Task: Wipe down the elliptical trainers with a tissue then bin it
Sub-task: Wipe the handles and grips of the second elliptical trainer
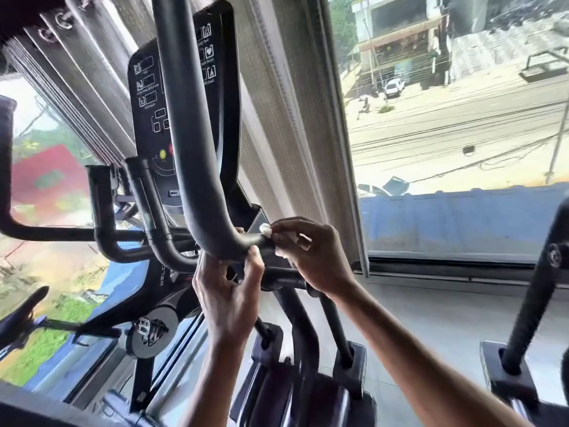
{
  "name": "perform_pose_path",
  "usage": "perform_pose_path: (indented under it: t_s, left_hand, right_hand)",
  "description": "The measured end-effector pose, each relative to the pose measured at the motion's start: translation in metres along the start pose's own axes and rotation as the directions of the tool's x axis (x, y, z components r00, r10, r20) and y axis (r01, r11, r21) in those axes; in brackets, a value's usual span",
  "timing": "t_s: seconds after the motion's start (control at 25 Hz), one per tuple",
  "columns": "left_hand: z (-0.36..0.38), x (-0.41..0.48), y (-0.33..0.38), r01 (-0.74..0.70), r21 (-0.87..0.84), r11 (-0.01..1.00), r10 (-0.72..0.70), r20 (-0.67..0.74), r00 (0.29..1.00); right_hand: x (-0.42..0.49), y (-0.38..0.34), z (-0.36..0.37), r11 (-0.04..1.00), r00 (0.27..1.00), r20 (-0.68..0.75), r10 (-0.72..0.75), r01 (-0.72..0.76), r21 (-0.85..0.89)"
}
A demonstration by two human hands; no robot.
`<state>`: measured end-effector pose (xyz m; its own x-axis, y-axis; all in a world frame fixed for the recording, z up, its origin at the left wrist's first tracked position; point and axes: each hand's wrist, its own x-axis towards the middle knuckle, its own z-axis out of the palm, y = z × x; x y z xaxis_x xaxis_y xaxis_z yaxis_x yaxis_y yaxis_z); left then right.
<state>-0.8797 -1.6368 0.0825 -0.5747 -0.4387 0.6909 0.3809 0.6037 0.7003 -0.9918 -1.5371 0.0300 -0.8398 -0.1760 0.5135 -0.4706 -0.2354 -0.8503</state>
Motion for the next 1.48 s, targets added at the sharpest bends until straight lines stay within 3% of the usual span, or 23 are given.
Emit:
perform_pose_path:
  t_s: [0.12, 0.28, 0.8, 1.16, 1.24, 1.36, 1.48]
  left_hand:
    - [0.007, 0.001, -0.004, -0.040, 0.154, 0.987, 0.052, -0.076, 0.996]
    - [0.015, 0.006, -0.009, -0.076, 0.233, 0.970, 0.111, -0.139, 0.984]
    - [0.033, -0.001, 0.005, 0.098, 0.225, 0.969, -0.027, -0.298, 0.954]
    - [0.042, -0.010, 0.019, 0.269, 0.149, 0.952, -0.186, -0.416, 0.890]
    - [0.041, -0.012, 0.020, 0.294, 0.107, 0.950, -0.225, -0.422, 0.878]
    - [0.039, -0.017, 0.016, 0.314, 0.064, 0.947, -0.263, -0.403, 0.877]
    - [0.041, -0.017, 0.012, 0.370, 0.031, 0.928, -0.331, -0.385, 0.862]
  right_hand:
    - [0.008, 0.001, -0.001, 0.997, 0.998, 0.053, -0.039, 0.043, -0.067]
    - [0.013, -0.009, 0.003, 0.994, 0.989, 0.097, -0.113, 0.114, 0.004]
    - [0.025, -0.002, -0.008, 0.979, 0.960, 0.195, -0.200, 0.203, 0.006]
    - [0.057, 0.039, -0.027, 0.984, 0.951, 0.307, 0.044, 0.012, -0.180]
    - [0.055, 0.022, -0.023, 0.992, 0.941, 0.340, 0.009, 0.035, -0.123]
    - [0.044, 0.005, -0.017, 0.981, 0.924, 0.333, -0.185, 0.196, 0.003]
    - [0.045, 0.044, -0.021, 0.974, 0.960, 0.215, -0.182, 0.205, -0.092]
